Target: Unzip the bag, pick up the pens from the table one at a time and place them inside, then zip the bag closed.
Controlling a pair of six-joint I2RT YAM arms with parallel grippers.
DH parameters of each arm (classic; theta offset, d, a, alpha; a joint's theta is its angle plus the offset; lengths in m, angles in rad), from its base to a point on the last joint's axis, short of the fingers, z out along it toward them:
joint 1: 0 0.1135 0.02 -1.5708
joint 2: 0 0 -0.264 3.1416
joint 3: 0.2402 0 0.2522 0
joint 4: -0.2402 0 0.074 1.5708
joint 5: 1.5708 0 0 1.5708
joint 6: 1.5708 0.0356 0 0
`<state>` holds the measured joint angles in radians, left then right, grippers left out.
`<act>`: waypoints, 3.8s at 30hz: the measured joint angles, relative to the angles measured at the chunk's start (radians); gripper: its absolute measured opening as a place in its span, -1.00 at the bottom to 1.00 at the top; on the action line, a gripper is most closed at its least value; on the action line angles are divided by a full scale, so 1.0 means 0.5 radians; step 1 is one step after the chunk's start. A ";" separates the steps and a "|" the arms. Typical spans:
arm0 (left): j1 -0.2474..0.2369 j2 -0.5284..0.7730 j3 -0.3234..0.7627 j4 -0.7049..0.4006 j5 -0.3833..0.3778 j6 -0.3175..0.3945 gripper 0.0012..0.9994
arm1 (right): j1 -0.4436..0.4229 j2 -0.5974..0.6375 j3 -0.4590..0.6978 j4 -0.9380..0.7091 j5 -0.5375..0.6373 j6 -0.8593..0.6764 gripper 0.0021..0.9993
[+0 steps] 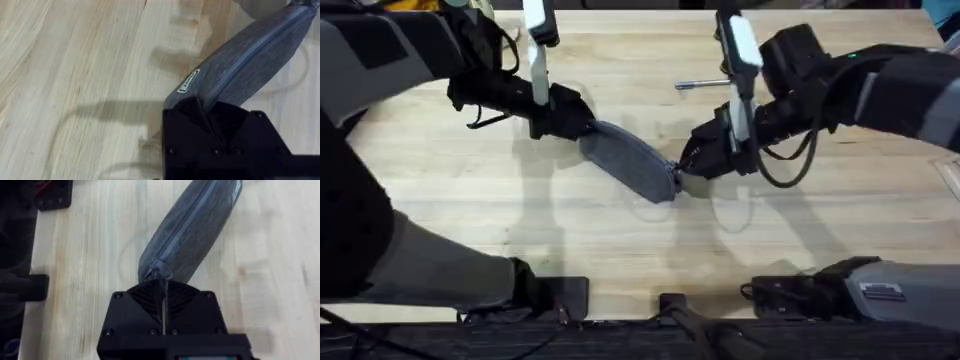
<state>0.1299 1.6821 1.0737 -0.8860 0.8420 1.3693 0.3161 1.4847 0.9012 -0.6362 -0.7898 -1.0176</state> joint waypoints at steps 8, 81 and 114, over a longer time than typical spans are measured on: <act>0.000 0.000 0.000 0.000 0.000 0.000 -0.92 | 0.000 -0.249 0.000 -0.007 -0.025 0.000 -0.94; 0.004 0.000 0.000 -0.016 0.000 0.000 -0.92 | 0.040 0.014 0.002 0.039 -0.024 -0.288 0.98; 0.004 0.000 0.000 -0.017 0.000 0.000 -0.92 | 0.065 0.042 0.002 0.029 -0.038 -0.314 -0.64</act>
<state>0.1318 1.6821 1.0737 -0.8944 0.8420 1.3693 0.3485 1.5055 0.9024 -0.6217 -0.8090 -1.1745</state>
